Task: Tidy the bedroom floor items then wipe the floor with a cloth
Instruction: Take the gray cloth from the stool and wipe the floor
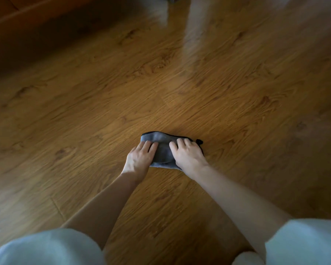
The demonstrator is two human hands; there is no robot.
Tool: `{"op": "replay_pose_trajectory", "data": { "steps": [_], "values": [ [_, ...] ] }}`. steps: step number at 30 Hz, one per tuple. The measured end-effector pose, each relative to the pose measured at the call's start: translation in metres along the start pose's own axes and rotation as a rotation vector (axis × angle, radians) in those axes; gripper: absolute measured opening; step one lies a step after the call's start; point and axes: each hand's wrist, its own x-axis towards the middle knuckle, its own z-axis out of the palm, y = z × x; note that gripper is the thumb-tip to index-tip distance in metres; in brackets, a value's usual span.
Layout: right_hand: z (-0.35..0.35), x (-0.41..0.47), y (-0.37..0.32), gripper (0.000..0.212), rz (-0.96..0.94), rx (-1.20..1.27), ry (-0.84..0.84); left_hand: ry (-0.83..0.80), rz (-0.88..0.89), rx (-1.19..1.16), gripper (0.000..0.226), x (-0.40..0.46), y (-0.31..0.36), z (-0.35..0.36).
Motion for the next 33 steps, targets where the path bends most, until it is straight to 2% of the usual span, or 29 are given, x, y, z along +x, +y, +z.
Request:
{"op": "replay_pose_trajectory", "data": {
  "steps": [6, 11, 16, 22, 26, 33],
  "values": [
    [-0.081, -0.008, 0.010, 0.041, -0.012, 0.145, 0.119, -0.025, -0.007, -0.026, 0.068, -0.008, -0.004, -0.099],
    [-0.168, -0.023, 0.032, 0.042, 0.066, 0.305, 0.180, 0.083, 0.045, -0.035, 0.060, -0.001, 0.011, -0.195],
    [-0.288, -0.055, 0.060, 0.039, 0.142, 0.448, 0.283, 0.139, 0.091, -0.071, 0.061, -0.001, 0.045, -0.316],
    [-0.454, -0.111, 0.107, 0.036, 0.202, 0.499, 0.367, 0.184, 0.194, -0.073, 0.064, 0.000, 0.112, -0.491],
    [-0.558, -0.159, 0.146, 0.037, 0.237, 0.525, 0.433, 0.242, 0.240, -0.096, 0.054, 0.002, 0.174, -0.599],
    [-0.676, -0.245, 0.222, 0.038, 0.310, 0.443, 0.582, 0.305, 0.310, -0.116, 0.055, 0.016, 0.287, -0.722]
  ]
}}
